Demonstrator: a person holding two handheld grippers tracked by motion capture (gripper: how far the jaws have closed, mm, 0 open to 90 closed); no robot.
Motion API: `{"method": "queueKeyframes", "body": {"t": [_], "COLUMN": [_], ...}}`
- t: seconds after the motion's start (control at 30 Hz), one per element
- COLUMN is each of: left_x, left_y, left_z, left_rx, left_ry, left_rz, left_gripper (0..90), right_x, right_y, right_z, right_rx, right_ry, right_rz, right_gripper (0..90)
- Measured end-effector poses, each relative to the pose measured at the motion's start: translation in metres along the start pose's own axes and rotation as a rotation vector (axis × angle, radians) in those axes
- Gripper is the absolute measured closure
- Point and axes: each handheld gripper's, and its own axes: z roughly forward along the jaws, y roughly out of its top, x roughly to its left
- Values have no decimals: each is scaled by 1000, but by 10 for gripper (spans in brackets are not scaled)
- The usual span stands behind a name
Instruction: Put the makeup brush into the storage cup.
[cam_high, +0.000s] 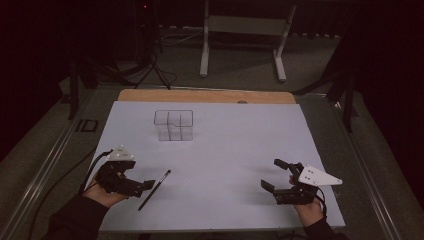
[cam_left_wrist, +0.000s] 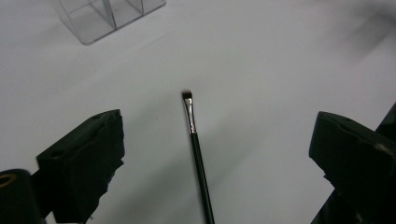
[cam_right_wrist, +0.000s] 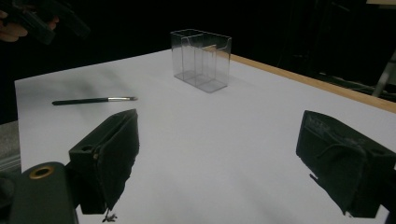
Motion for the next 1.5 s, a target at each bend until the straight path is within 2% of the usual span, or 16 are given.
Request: {"method": "queueKeyframes", "body": {"t": [0.07,0.13,0.3,0.33,0.47,0.6,0.63,0.77,0.87,0.93,1.03,1.07,1.1,1.17,1.4,1.5], "left_x": [-1,-3,-7,-8,-10,-9,-9,-9,-7,-7,-5,-5,-4,-4,-1,1], "left_y": [4,7,15,16,18,18,18,18,18,19,19,20,20,20,23,23], "left_z": [3,5,16,18,27,35,39,45,51,53,57,58,59,62,71,77], "left_rx": [35,62,119,132,173,187,211,244,280,287,295,295,299,315,351,378], "left_ry": [12,26,16,27,31,20,22,22,41,48,42,33,29,38,19,29], "left_rz": [-13,-4,-40,-36,-32,-47,-52,-54,-54,-55,-61,-61,-61,-49,-58,-51], "left_gripper": [59,64,106,107,126,157,157,198,236,242,304,328,395,398,483,503], "right_x": [1,1,1,1,2,1,1,2,1,1,1,1,1,1,1,1], "right_y": [0,1,1,1,1,1,1,2,1,1,1,1,1,1,1,1], "right_z": [0,0,0,0,-1,-1,-1,-1,-1,-1,-1,-1,-1,-1,-1,1], "right_rx": [1,0,-1,0,1,7,7,5,5,5,8,7,9,8,11,8], "right_ry": [1,3,6,6,5,-1,-2,0,3,3,1,0,-2,-1,3,3], "right_rz": [-4,-3,-7,-7,-8,-9,-8,-11,-8,-9,-9,-9,-11,-10,-10,-3], "right_gripper": [132,132,132,132,132,132,132,132,132,132,132,132,132,132,132,132]}}
